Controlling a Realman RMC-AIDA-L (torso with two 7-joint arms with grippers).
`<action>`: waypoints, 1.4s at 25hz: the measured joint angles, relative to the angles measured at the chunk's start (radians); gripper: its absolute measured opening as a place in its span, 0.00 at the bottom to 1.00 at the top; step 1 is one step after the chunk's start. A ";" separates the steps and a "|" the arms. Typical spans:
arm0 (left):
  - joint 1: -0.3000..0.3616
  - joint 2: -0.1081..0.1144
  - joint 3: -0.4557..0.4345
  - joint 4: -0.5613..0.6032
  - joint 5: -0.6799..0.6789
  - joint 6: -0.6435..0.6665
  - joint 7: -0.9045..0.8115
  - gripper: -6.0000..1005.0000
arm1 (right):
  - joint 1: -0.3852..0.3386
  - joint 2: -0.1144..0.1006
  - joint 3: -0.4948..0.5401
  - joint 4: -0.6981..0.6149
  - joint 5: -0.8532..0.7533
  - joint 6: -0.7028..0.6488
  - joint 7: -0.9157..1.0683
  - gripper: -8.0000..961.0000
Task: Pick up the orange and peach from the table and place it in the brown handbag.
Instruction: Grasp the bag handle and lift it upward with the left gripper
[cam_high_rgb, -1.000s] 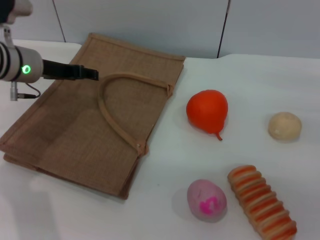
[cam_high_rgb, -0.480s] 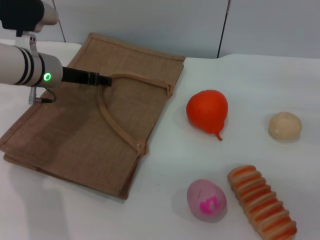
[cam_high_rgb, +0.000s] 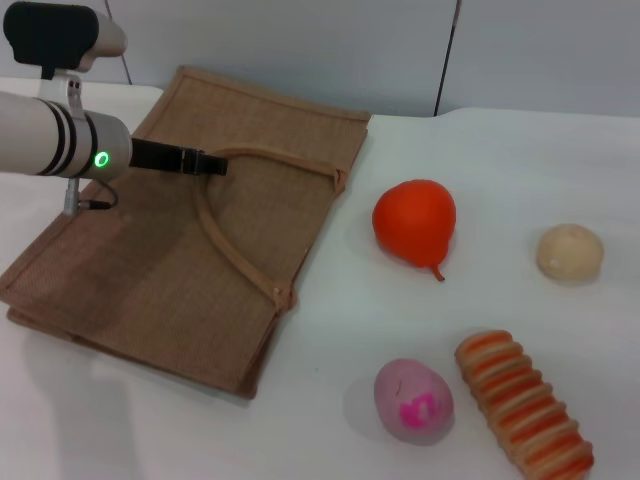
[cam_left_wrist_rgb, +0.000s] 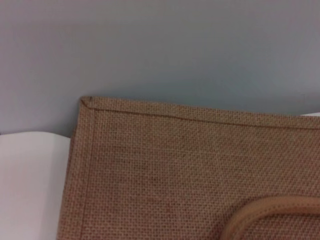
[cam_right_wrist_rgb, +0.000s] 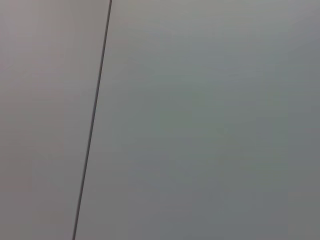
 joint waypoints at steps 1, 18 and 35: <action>0.000 0.000 0.000 0.000 0.000 0.002 0.000 0.60 | 0.000 0.000 0.000 0.000 0.000 0.000 0.000 0.85; -0.017 0.001 0.065 -0.067 -0.003 0.075 0.011 0.52 | 0.003 0.000 0.000 0.000 0.000 0.009 0.000 0.85; -0.011 0.000 0.053 -0.068 -0.015 0.072 0.007 0.23 | 0.000 0.000 0.000 0.000 0.000 0.009 0.000 0.85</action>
